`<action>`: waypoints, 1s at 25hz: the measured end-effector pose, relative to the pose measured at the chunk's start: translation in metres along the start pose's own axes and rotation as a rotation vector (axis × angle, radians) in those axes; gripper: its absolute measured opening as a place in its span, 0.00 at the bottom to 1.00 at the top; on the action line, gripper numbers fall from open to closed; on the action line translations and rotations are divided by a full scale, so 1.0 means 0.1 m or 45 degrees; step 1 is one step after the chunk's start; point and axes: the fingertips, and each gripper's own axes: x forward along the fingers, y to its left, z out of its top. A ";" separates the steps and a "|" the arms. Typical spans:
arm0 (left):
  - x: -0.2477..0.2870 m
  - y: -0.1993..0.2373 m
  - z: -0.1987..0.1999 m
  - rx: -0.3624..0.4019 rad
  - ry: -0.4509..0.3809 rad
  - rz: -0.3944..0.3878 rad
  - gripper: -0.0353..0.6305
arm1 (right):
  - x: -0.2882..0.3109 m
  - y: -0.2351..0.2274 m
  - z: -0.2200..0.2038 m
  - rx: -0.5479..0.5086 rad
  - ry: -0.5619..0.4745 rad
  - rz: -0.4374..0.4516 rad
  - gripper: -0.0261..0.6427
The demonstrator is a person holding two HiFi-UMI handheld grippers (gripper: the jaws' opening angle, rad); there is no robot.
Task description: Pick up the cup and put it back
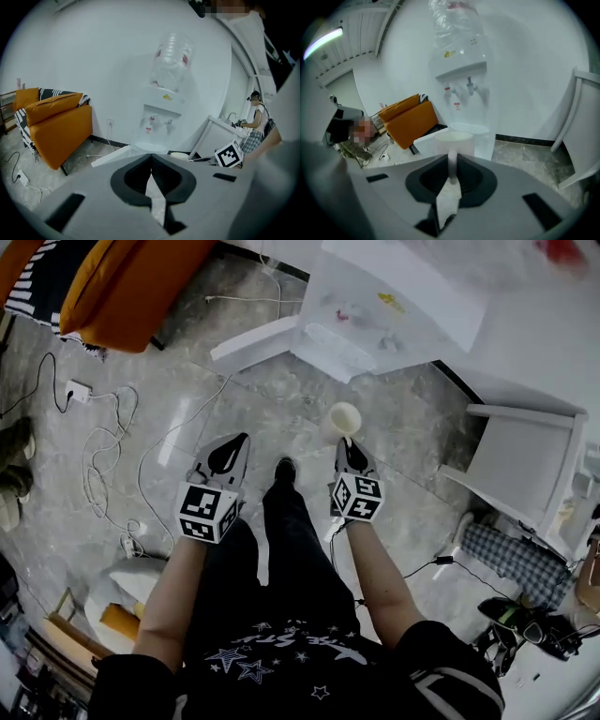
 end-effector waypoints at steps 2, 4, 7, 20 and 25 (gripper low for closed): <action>0.16 0.07 -0.04 -0.030 -0.009 0.011 0.07 | 0.16 -0.07 -0.06 0.011 0.018 -0.012 0.11; 0.35 0.14 -0.12 -0.040 -0.017 0.013 0.07 | 0.36 -0.16 -0.11 0.007 0.019 -0.025 0.11; 0.67 0.28 -0.31 -0.018 -0.008 -0.005 0.07 | 0.74 -0.26 -0.23 0.023 0.021 -0.066 0.11; 1.82 1.12 -1.23 0.056 0.031 -0.119 0.07 | 2.41 -0.72 -0.74 0.089 0.040 -0.205 0.11; 2.24 1.51 -1.66 0.082 0.035 -0.116 0.07 | 3.14 -0.98 -0.83 0.118 -0.007 -0.239 0.11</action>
